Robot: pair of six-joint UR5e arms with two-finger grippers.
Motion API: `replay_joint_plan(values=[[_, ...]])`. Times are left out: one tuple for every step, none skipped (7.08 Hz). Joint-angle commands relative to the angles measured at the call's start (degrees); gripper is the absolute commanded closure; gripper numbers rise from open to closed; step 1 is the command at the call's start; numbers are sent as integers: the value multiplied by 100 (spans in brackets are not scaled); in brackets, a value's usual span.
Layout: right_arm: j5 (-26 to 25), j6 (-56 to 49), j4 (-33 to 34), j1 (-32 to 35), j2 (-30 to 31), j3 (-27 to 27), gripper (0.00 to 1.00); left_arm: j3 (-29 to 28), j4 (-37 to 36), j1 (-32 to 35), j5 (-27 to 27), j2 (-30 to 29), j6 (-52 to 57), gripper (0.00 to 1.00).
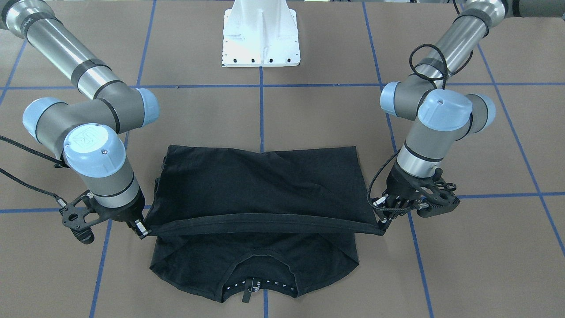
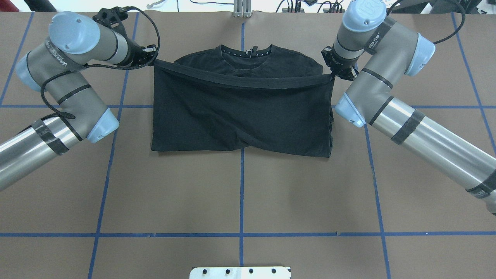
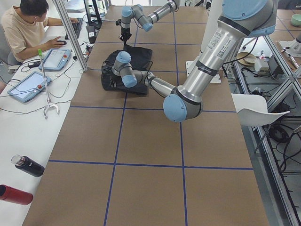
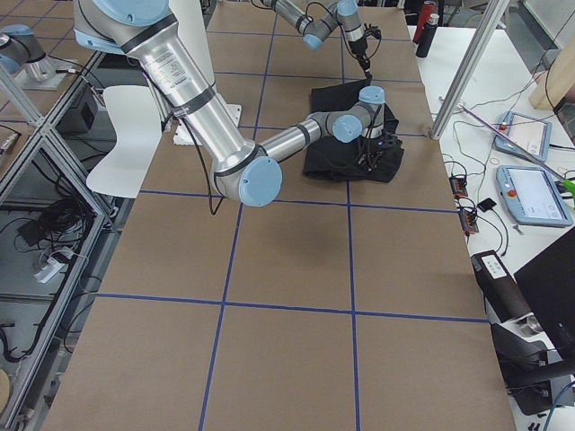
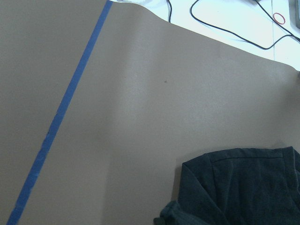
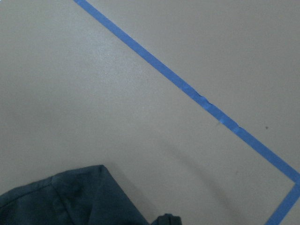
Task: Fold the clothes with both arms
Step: 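Lower the hem near the collar and open both grippers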
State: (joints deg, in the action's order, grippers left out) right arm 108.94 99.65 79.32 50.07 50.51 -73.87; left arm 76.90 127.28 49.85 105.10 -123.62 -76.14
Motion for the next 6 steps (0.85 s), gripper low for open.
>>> replay_joint_plan(values=[[-145,-69,-284,3,-172,432,100,-288,418,-2,-33,-21,-15,100],[-189,-86,-364,3,-251,540,100,-351,490,-2,-33,-22,-6,99],[-250,-86,-373,3,-365,715,100,-377,491,-2,-76,-22,-15,94],[-268,-104,-391,-5,-401,829,89,-421,500,-2,-173,-22,-6,85],[-329,-104,-399,-6,-401,892,71,-500,570,-2,-200,-30,-15,72],[-339,-104,-400,-6,-506,997,66,-692,857,7,-200,-22,-15,68]])
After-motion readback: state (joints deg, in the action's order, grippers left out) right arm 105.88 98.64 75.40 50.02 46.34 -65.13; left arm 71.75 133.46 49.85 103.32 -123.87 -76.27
